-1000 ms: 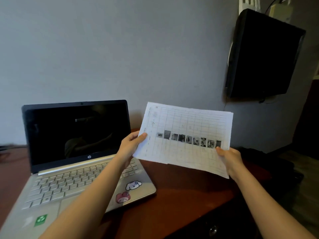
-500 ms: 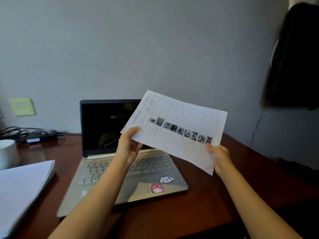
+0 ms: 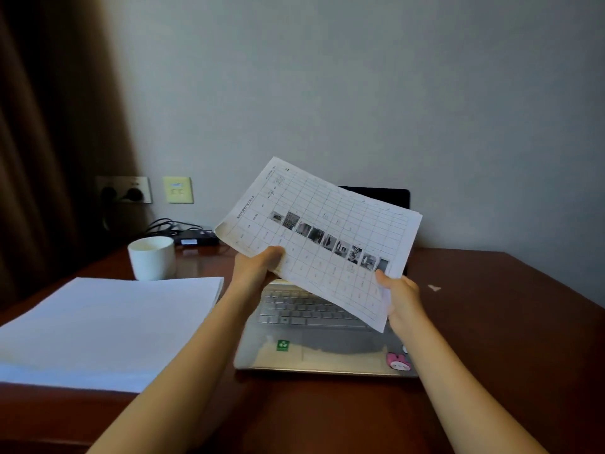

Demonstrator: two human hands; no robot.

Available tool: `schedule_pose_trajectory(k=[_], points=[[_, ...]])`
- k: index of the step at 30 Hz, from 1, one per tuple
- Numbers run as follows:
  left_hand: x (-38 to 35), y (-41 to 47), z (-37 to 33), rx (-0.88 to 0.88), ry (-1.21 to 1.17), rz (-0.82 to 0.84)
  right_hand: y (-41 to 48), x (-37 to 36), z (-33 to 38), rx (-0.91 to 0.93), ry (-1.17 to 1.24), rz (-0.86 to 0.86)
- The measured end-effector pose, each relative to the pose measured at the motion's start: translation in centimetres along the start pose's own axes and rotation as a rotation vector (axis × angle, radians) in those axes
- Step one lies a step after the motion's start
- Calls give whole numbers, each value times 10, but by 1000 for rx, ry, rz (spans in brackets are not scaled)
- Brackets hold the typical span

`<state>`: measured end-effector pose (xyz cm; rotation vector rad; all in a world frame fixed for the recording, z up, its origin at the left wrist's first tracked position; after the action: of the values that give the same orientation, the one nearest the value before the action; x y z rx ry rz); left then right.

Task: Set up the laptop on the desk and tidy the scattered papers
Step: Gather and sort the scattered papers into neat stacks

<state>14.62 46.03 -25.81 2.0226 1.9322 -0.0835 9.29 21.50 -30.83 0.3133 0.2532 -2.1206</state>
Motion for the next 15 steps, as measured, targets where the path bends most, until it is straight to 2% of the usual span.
schedule_pose_trajectory(k=[15], points=[[185,-16,-34,-2,51,-564,-55,-168,-66,-108,-68,311]])
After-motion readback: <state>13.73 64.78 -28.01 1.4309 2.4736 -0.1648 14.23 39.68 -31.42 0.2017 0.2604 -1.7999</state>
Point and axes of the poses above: each hand's wrist, its own y-axis towards the middle knuckle, its own x-axis out of the back of the hand, z = x × y, the point moved 8 cm from there along y, towards the middle knuckle
